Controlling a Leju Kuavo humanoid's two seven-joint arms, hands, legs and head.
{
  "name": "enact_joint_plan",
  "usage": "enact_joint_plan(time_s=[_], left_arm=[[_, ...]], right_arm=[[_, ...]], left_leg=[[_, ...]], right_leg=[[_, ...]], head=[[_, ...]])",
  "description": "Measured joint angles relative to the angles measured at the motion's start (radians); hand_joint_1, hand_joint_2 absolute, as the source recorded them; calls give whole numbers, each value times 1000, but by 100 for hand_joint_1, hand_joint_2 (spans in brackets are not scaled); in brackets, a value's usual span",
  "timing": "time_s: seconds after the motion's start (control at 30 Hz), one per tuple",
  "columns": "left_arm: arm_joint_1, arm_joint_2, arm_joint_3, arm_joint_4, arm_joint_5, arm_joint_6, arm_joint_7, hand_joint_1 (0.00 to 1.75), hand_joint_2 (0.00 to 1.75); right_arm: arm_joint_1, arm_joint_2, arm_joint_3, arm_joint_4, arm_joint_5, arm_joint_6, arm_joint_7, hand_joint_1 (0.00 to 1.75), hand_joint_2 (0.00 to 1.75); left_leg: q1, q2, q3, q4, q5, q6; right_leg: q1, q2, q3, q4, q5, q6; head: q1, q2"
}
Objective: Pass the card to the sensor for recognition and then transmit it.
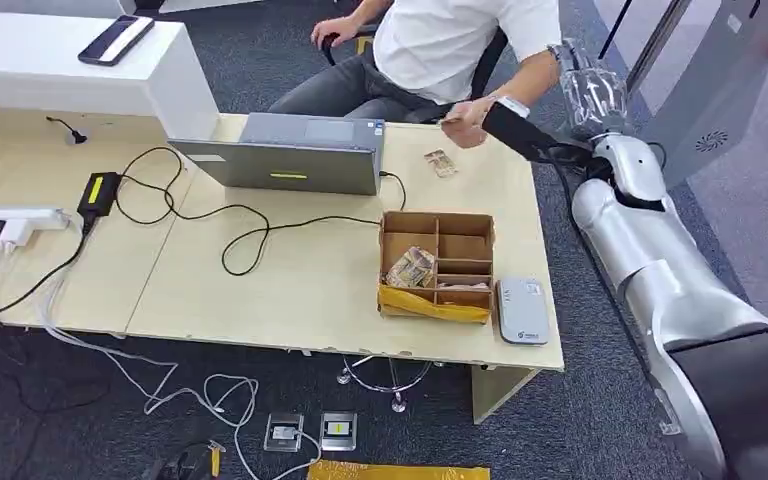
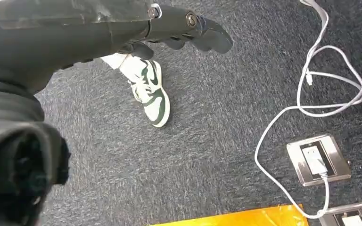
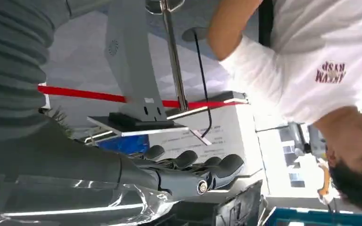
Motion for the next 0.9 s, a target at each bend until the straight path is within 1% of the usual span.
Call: enact_joint_plan(time_s=[0.27,0.37,0.5,0.6,0.67,0.83,0.9], left_arm=[[3,0,0,0,8,2,0,0,0],[9,0,0,0,19,11,-1,0,0],[25,1,0,0,42,30,-17,0,0],[40,2,2,0,63,42,-32,0,0],[53,3,3,0,74,48,-39,0,0],[70,3,10,0,103,63,-41,0,0],[74,2,12,0,114,70,-41,0,0]], right_arm=[[-36,-32,-7,6,-28,-70,-28,0,175],[-62,-57,-12,6,-45,-120,-44,0,175],[-98,-107,-32,6,-68,-182,-62,0,175],[-119,-166,-45,7,-91,-220,-67,0,175],[-130,-223,-61,7,-116,-241,-66,0,175],[-131,-351,-99,11,-184,-257,-50,0,175],[-115,-414,-122,15,-221,-262,-36,0,175]], left_leg=[[0,0,0,0,0,0],[0,0,0,0,0,0],[-1,0,0,0,0,0],[-1,0,1,1,0,0],[-1,0,0,1,0,0],[-1,0,1,2,-2,1],[-1,0,1,2,-2,1]], right_leg=[[0,0,0,0,0,0],[0,0,0,0,0,0],[-1,0,-1,-1,0,0],[-1,-1,-1,-1,0,0],[-1,-1,-1,-1,0,0],[-1,-1,-1,-3,0,0],[-1,-1,0,-3,0,0]], head=[[0,0],[0,0],[0,0],[0,0],[0,0],[0,0],[0,0]])
